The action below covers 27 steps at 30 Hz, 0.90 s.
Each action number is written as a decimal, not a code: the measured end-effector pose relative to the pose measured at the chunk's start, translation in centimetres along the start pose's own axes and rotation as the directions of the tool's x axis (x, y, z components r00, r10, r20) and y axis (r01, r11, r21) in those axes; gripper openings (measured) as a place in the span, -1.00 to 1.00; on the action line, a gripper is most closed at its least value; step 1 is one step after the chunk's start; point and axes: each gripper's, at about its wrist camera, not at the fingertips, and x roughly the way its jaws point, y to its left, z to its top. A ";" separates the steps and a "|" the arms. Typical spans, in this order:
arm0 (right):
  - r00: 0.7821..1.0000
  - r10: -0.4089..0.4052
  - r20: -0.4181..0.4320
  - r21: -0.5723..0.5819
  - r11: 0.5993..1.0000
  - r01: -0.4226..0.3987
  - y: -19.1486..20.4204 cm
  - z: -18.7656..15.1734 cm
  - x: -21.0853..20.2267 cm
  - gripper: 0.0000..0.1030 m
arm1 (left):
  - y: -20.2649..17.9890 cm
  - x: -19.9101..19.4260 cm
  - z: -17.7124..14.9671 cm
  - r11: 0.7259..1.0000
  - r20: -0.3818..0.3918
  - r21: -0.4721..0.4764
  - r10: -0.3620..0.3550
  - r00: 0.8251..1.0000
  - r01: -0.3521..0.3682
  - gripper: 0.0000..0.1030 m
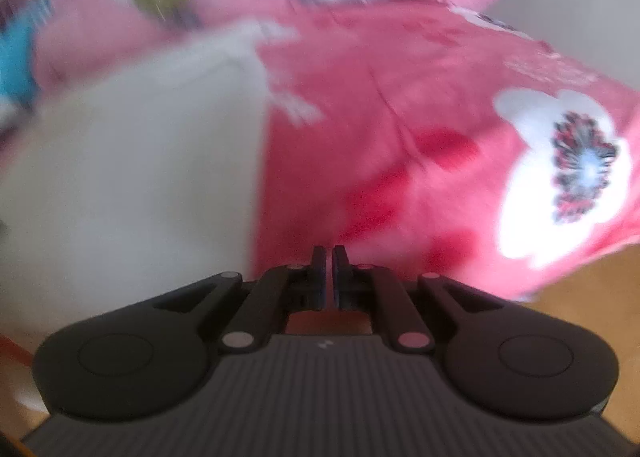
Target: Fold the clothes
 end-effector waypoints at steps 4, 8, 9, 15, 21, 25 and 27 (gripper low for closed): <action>0.993 0.094 0.075 -0.160 0.984 -0.081 3.8 1.0 -0.3 -0.93 | 0.2 -0.1 0.1 1.000 -0.006 -0.001 -0.002 1.000 0.002 1.00; 0.989 0.130 0.068 -0.276 0.955 -0.106 6.4 0.7 1.0 -0.70 | 0.1 -0.2 0.1 1.000 -0.010 -0.002 -0.002 1.000 0.002 1.00; 0.994 0.087 0.067 -0.284 0.957 -0.064 6.5 0.5 1.5 -0.66 | 0.1 -0.2 0.1 1.000 -0.011 -0.001 -0.002 1.000 0.001 1.00; 0.992 0.034 0.125 -0.215 0.977 -0.006 6.2 0.6 1.7 -0.65 | 0.0 -0.2 0.1 1.000 -0.017 0.001 0.001 1.000 0.000 1.00; 0.965 0.192 0.181 -0.232 0.961 -0.148 9.2 2.2 2.2 -0.53 | -0.2 -0.4 0.2 1.000 -0.024 0.002 0.008 1.000 -0.008 1.00; 0.932 0.328 0.155 -0.281 0.919 -0.277 12.8 2.5 3.9 -0.47 | -0.3 -0.6 0.2 1.000 -0.029 0.007 0.019 0.999 -0.019 1.00; 0.916 0.377 0.141 -0.315 0.894 -0.319 14.6 1.9 4.7 -0.37 | -0.2 -0.7 0.2 1.000 -0.032 0.009 0.023 0.999 -0.022 1.00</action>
